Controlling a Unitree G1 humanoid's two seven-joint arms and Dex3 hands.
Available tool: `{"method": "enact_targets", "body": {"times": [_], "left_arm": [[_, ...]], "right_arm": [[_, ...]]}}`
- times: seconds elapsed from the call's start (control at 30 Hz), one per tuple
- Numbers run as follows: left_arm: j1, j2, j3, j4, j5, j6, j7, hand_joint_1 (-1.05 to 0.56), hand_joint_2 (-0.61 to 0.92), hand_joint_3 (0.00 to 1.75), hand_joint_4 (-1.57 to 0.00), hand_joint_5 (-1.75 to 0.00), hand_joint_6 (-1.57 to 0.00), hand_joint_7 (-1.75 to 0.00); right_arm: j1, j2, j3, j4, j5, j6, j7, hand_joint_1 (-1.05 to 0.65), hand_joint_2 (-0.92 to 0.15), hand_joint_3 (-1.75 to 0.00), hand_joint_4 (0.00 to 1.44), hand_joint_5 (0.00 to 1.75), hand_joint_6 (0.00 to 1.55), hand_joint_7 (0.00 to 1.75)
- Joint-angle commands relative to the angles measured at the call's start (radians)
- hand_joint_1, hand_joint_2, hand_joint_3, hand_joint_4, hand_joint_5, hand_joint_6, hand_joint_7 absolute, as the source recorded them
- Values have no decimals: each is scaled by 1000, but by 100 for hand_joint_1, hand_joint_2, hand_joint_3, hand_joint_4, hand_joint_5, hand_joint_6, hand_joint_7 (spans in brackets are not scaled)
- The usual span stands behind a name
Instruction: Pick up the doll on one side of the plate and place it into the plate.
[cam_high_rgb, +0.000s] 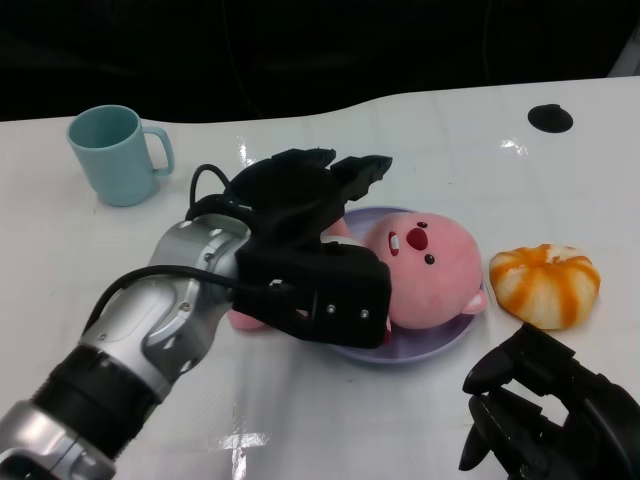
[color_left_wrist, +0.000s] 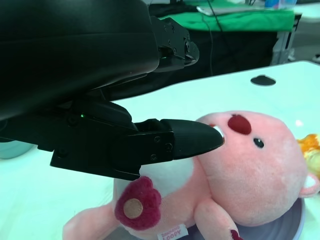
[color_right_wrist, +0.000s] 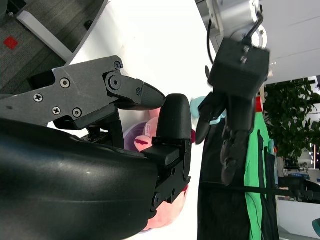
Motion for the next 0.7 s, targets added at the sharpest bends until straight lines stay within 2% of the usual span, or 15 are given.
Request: {"method": "enact_targets", "body": {"times": [0.03,0.23,0.33,0.43,0.47,0.53,0.57,0.7], "left_arm": [[42,48,36,-71,-21,-7,-33,-102,92,50,0,0,0,0],[130,96,118,-168,-121,-38,-72,-97,92,48,-2,-1,-2,-1],[183,111,170,-203,-192,-71,-76,-92,92,47,-9,-5,-6,-3],[252,111,235,-224,-298,-137,-62,-85,92,45,-23,-15,-16,-8],[273,106,255,-223,-330,-162,-52,-81,92,43,-29,-19,-21,-10],[323,97,299,-222,-402,-211,-46,-69,92,37,-35,-39,-31,-11],[346,97,315,-227,-430,-224,-50,-60,92,33,-33,-57,-36,-11],[434,91,367,-260,-530,-255,-63,-35,92,24,-34,-82,-49,-12]], "right_arm": [[4,-10,-7,2,-2,-17,3,-33,-89,-65,54,175,42,164],[3,-7,-10,0,4,-9,4,-34,-90,-64,52,175,41,163],[2,-8,-10,3,2,-13,6,-34,-90,-64,52,175,41,163],[2,-7,-10,1,5,-7,6,-34,-91,-63,52,175,42,163],[1,-7,-10,0,5,-5,5,-34,-91,-63,52,175,42,163],[-2,-8,-12,2,5,-6,6,-34,-91,-63,53,175,42,164],[-4,-7,-13,5,5,-8,7,-34,-91,-63,53,175,42,164],[-8,-7,-14,8,9,-5,9,-35,-91,-62,53,175,42,163]]}}
